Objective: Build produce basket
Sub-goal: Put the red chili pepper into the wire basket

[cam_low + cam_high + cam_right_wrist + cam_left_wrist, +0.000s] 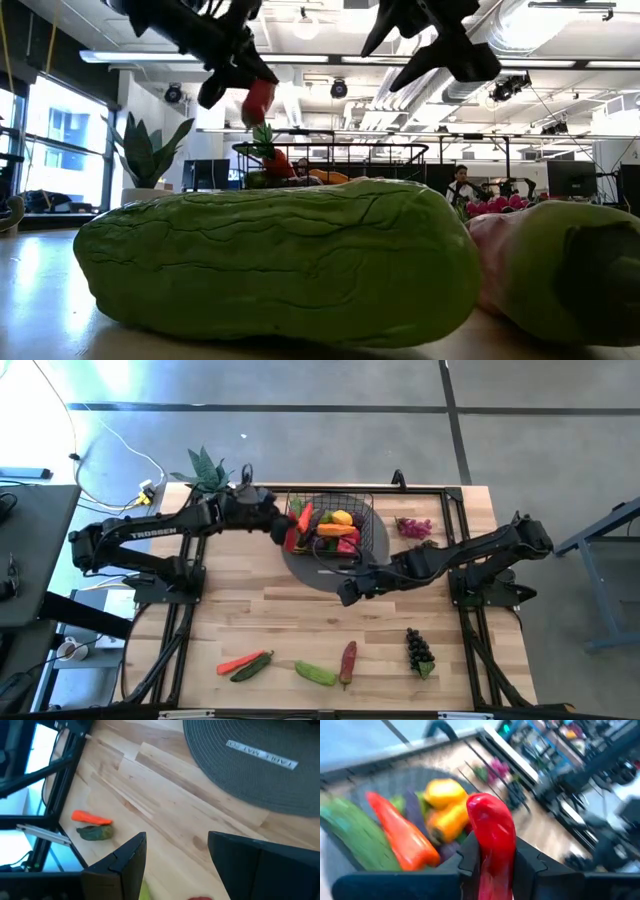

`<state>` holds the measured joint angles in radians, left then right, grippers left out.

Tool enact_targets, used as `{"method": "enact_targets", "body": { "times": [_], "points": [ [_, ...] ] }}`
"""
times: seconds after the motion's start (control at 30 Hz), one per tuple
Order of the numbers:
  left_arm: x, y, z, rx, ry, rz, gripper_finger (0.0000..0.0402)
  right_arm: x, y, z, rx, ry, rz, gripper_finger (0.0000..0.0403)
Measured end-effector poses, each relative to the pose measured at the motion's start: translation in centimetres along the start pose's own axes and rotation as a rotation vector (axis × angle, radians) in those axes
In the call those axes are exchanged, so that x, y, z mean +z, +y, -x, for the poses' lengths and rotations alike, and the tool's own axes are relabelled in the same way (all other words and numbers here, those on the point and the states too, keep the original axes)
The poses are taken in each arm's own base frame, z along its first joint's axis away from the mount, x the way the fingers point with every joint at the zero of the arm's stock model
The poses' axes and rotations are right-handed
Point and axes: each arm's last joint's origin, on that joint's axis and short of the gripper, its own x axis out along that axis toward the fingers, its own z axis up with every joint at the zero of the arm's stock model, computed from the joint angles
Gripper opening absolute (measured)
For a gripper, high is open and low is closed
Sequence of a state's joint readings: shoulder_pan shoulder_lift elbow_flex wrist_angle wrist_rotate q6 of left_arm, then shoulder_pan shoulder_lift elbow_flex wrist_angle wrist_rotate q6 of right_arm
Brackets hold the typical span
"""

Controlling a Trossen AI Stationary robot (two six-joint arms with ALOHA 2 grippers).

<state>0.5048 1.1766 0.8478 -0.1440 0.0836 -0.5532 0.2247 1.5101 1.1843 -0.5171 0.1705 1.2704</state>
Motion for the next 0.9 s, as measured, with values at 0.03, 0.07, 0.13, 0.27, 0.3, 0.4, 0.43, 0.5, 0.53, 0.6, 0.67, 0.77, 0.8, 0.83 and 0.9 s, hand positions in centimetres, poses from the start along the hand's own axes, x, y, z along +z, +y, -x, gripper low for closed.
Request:
{"method": "enact_targets", "body": {
  "times": [0.03,0.07,0.13,0.27,0.3,0.4,0.43,0.5,0.53,0.6,0.67,0.77,0.8,0.83,0.9],
  "points": [
    [0.3,0.3,-0.1,0.012,-0.021,-0.007,0.0058,-0.1,0.0,0.0,-0.001,-0.006,-0.014,0.0195],
    [0.6,0.7,-0.2,0.023,-0.034,-0.011,0.0058,-0.2,0.1,0.0,-0.002,-0.011,-0.029,0.0195],
    [1.1,1.5,-0.5,0.044,-0.063,-0.008,0.0058,-0.4,0.1,0.1,-0.005,-0.024,-0.039,0.0195],
    [1.8,2.8,-1.4,0.072,-0.098,-0.011,0.0058,-0.6,0.2,0.1,-0.011,-0.043,-0.066,0.0195],
    [2.0,3.1,-1.6,0.072,-0.102,-0.008,0.0058,-0.6,0.2,0.1,-0.011,-0.047,-0.072,0.0195],
    [2.1,3.7,-2.3,0.071,-0.103,0.012,0.0058,-0.6,0.2,0.1,-0.012,-0.048,-0.076,0.0195],
    [2.0,4.0,-2.6,0.08,-0.093,0.018,0.0058,-0.6,0.2,0.1,-0.012,-0.048,-0.076,0.0195],
    [1.6,4.4,-3.3,0.087,-0.058,0.037,0.0058,-0.6,0.2,0.1,-0.012,-0.048,-0.076,0.0195],
    [1.5,4.6,-3.6,0.076,-0.04,0.06,0.0058,-0.6,0.2,0.1,-0.012,-0.048,-0.076,0.0195],
    [1.3,4.7,-4.0,0.058,-0.015,0.085,0.0058,-0.6,0.1,0.1,-0.012,-0.048,-0.076,0.0195],
    [1.0,4.9,-4.4,0.053,0.008,0.097,0.0058,-0.6,0.1,0.1,-0.012,-0.049,-0.089,0.0195],
    [0.8,5.1,-4.8,0.055,0.028,0.104,0.0058,-0.6,0.1,0.1,-0.017,-0.056,-0.108,0.0195],
    [0.8,5.1,-4.9,0.055,0.03,0.104,0.006,-0.5,0.1,0.1,-0.018,-0.063,-0.114,0.0195],
    [0.7,5.2,-5.0,0.056,0.033,0.105,0.0062,-0.5,0.1,0.1,-0.019,-0.068,-0.122,0.0195],
    [0.7,5.2,-5.0,0.058,0.036,0.096,0.0071,-0.5,0.1,0.1,-0.02,-0.074,-0.127,0.0195]
  ]
}}
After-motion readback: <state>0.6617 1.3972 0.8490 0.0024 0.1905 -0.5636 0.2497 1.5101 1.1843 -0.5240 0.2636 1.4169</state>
